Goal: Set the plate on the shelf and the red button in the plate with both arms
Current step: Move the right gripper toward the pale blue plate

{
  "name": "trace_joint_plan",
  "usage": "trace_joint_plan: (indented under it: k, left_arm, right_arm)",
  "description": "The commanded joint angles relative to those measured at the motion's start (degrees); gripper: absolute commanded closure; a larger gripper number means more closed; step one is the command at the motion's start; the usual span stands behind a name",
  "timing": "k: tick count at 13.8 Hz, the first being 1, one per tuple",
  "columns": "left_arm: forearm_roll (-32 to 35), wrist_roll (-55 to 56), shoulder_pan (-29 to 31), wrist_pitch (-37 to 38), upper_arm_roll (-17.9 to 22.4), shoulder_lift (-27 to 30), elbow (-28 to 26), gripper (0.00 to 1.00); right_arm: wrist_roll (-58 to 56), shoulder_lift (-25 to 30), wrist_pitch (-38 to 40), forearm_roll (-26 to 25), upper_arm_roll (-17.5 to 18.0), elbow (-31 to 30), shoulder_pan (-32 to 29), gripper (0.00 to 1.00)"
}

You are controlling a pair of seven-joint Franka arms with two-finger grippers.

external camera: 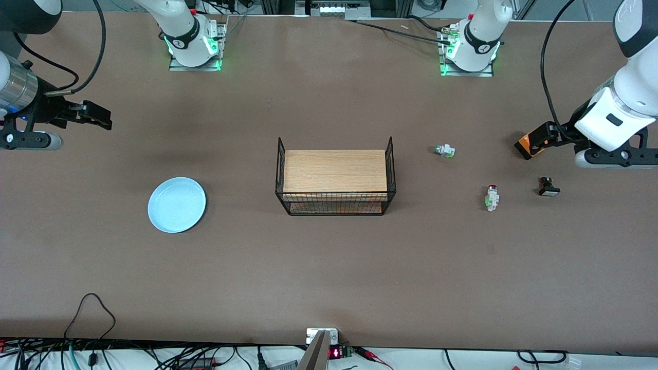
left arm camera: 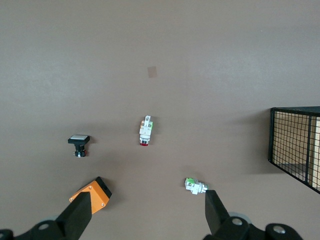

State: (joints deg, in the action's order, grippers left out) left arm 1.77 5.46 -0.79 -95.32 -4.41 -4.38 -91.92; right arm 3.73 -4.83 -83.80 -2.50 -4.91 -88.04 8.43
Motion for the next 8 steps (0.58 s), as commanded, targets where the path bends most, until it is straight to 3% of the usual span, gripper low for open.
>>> trace_joint_plan:
  k: [1,8]
  left_arm:
    - [-0.1,-0.8,-0.1,1.3,0.0,-0.6,1.8,0.0]
    - [-0.1,-0.8,-0.1,1.3,0.0,-0.6,1.8,0.0]
  right_arm:
    - [0.3,0.1,0.7,0.2,0.1,0.0,-0.3,0.0]
    - [-0.8,-1.6,0.4,0.5,0.1,0.4,-2.4,0.0]
